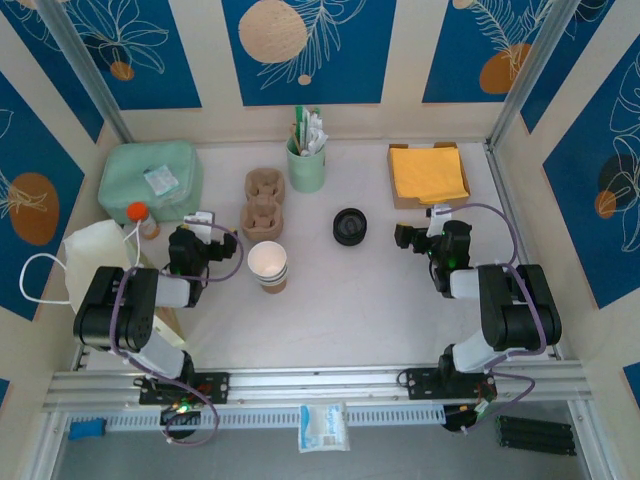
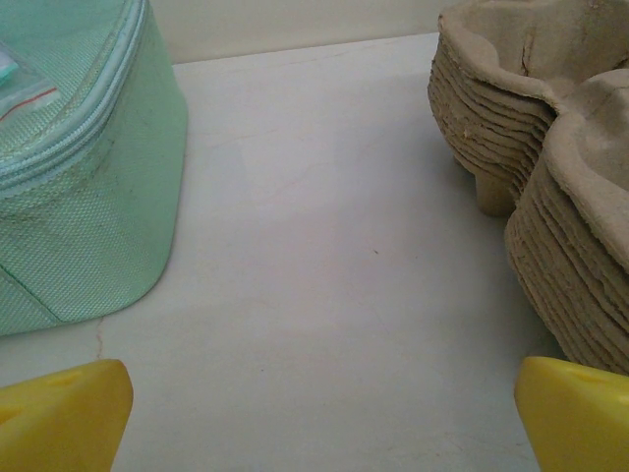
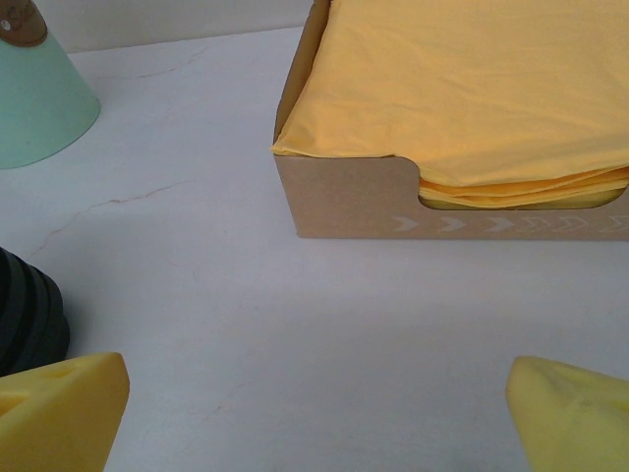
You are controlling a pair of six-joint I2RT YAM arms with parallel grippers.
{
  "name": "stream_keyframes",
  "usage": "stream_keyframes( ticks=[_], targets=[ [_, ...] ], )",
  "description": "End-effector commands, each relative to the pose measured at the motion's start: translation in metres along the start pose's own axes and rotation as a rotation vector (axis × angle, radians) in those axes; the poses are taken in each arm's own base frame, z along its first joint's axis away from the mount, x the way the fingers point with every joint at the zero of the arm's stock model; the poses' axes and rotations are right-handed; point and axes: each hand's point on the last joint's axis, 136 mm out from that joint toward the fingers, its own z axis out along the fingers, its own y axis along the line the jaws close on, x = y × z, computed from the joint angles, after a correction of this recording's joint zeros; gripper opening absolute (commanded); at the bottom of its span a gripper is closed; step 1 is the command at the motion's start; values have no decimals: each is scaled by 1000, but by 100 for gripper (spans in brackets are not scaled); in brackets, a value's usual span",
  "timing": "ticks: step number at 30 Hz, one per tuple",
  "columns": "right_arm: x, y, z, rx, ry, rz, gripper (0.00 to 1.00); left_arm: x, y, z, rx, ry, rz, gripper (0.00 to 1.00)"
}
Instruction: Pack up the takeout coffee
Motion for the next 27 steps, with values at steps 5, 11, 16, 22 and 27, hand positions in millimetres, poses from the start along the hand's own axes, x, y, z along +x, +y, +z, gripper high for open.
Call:
stream_keyframes(
  ticks=[5, 11, 16, 22, 27],
  targets=[
    [-11, 2, 2, -24, -25, -10, 99, -5, 2, 3, 9, -9, 1, 99],
    [-11, 1, 2, -23, -22, -10, 99, -5, 3, 4, 11, -7, -4, 99],
    [-11, 2, 1, -24, -26, -10, 99, -7, 2, 1, 13, -22, -2, 99],
    [-37, -7, -9, 45, -2, 26, 99, -22, 8, -10, -17, -23, -10, 99],
    [-62, -17, -25, 128, 3, 145, 99, -45, 15, -20, -55, -22, -22, 99]
  ],
)
